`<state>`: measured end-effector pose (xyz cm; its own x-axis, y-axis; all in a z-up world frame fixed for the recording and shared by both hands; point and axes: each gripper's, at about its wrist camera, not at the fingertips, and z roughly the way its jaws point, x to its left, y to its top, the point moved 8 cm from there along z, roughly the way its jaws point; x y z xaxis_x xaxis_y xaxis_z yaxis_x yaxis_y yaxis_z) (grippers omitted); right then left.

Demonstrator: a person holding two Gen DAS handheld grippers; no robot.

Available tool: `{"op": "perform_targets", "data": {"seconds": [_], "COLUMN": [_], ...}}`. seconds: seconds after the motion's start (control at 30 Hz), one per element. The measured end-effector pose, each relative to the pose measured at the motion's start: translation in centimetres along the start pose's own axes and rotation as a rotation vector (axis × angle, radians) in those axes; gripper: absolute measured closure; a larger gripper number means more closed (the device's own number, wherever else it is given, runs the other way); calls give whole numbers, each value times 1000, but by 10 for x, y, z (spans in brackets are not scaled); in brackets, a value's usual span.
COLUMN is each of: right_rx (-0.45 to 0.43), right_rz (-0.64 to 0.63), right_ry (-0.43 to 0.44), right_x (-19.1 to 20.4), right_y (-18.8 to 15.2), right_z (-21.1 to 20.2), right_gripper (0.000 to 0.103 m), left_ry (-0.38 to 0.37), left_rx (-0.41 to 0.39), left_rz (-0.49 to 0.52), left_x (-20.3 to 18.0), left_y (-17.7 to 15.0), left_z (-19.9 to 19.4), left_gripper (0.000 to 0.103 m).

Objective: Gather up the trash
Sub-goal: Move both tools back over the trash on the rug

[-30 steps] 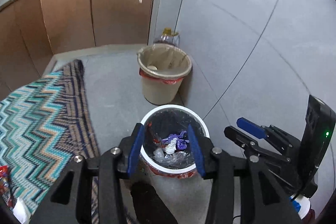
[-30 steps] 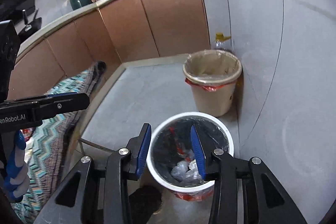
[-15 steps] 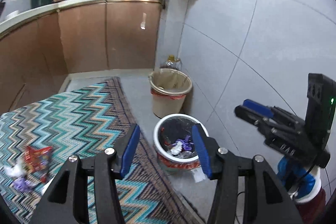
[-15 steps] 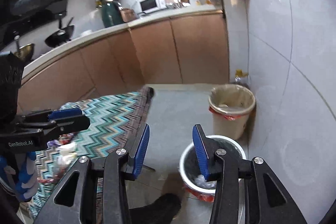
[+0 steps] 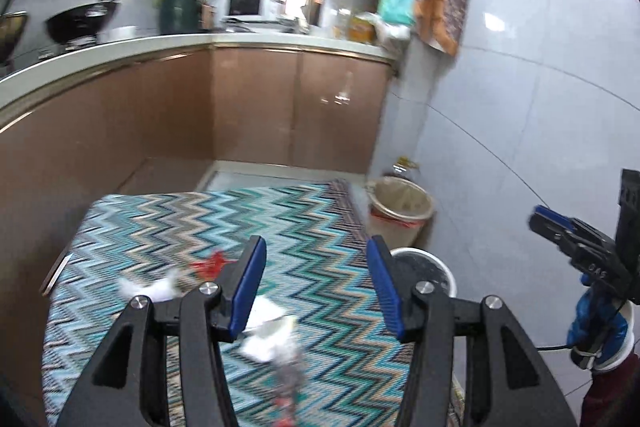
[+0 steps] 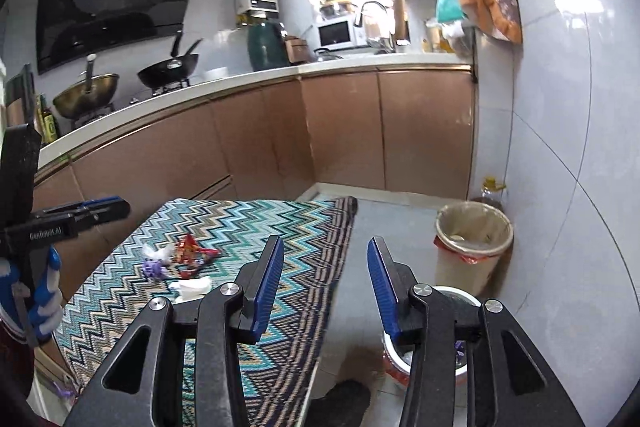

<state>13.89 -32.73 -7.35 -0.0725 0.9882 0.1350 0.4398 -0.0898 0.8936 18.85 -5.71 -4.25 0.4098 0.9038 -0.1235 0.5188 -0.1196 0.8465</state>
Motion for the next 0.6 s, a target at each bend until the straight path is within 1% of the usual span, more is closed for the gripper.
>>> {"op": "perform_targets", "data": {"seconds": [0.13,0.23,0.33,0.5,0.6], "right_rx": [-7,-11,-11,-8,4], "right_rz": [-16,-28,-39,-58,-67], "right_ry": [21,42,61,95,113], "right_x": [16,27,39,55,64], "right_y": [0,0,-1,0,-3], "right_z": [-10,-14,-14,-12,-8], "right_gripper": [59,59,59,59,59], "left_ry": [55,95,126,155,172], "left_rx": [-22,-20,-10,7,19], "left_rz": [-63,-98,-123,-172,-184], "left_x": [40,65,84,110,121], "left_y": [-10,-22,-36,-56,-65], "left_z": [-27,-39,-45,-51,-51], "left_gripper": [53,53,53,53,53]}}
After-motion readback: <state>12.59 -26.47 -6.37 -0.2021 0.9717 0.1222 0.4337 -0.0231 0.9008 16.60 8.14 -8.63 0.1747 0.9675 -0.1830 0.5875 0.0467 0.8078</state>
